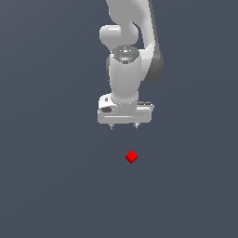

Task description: Pick up the red cube and move it to a goal position.

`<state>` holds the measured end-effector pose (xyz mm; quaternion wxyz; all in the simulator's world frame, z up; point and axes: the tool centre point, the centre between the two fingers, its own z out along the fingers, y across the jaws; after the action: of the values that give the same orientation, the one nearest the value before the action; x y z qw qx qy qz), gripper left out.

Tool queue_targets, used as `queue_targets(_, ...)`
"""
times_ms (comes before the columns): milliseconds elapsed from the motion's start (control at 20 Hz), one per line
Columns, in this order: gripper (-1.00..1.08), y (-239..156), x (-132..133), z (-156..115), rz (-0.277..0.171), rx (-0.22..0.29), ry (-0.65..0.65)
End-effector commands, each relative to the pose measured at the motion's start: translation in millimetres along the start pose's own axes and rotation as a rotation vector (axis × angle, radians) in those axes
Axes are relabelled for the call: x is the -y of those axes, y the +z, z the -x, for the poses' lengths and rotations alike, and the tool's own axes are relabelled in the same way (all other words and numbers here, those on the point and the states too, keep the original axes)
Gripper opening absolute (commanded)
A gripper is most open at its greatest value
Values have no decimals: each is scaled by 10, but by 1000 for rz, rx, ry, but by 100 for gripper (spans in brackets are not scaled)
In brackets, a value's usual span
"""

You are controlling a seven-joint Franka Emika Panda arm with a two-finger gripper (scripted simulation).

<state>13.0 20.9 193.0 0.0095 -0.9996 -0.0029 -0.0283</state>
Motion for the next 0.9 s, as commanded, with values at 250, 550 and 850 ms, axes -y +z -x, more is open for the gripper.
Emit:
queue_targets(250, 100, 44, 3, -17, 0, 1, -18)
queue_targets(550, 100, 216, 18, -83, -1, 7, -88)
queue_targets(850, 100, 533, 60, -199, -3, 18, -216)
